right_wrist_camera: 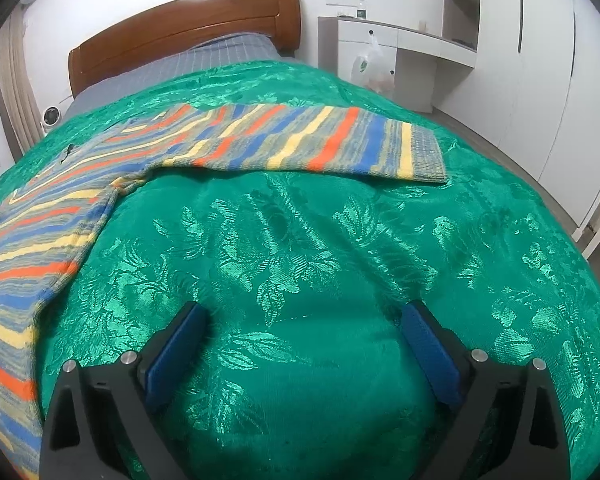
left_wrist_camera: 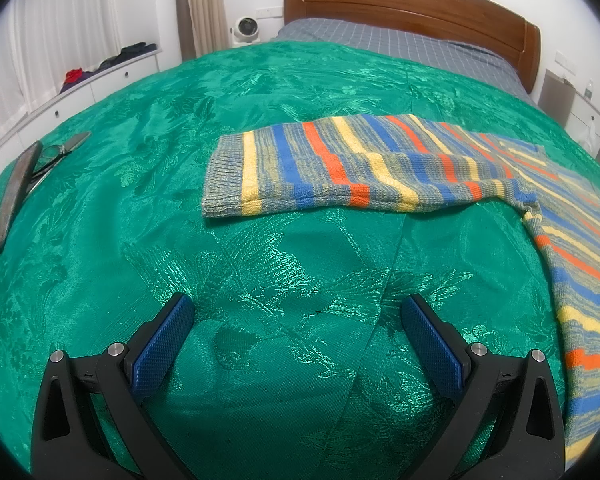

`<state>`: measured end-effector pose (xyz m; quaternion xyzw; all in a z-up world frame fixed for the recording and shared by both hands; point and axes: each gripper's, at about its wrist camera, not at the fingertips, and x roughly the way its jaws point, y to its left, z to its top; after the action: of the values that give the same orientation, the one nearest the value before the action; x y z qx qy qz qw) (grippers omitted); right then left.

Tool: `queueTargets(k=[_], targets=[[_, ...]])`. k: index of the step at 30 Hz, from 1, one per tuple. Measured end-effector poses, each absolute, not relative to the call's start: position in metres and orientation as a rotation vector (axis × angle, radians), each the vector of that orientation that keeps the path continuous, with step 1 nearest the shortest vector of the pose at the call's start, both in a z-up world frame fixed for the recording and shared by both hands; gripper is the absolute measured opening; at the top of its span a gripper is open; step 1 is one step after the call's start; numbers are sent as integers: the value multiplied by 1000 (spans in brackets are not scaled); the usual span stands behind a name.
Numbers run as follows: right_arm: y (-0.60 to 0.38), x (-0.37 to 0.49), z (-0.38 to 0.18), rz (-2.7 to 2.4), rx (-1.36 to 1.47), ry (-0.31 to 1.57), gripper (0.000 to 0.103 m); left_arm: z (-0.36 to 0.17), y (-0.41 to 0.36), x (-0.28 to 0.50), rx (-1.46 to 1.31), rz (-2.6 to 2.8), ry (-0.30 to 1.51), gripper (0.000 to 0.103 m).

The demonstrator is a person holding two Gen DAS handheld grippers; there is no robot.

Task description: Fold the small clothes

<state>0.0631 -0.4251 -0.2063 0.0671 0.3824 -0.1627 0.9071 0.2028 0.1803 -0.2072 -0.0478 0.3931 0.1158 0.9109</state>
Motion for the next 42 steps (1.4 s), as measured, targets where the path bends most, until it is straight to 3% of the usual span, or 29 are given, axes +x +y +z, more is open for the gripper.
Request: queueTargets(k=[36, 42], targets=[[-426, 49, -204, -303, 154, 755, 98, -207, 180, 203, -98, 239, 810, 103], [-443, 58, -178, -190, 230, 875, 97, -207, 179, 203, -99, 239, 807, 103]])
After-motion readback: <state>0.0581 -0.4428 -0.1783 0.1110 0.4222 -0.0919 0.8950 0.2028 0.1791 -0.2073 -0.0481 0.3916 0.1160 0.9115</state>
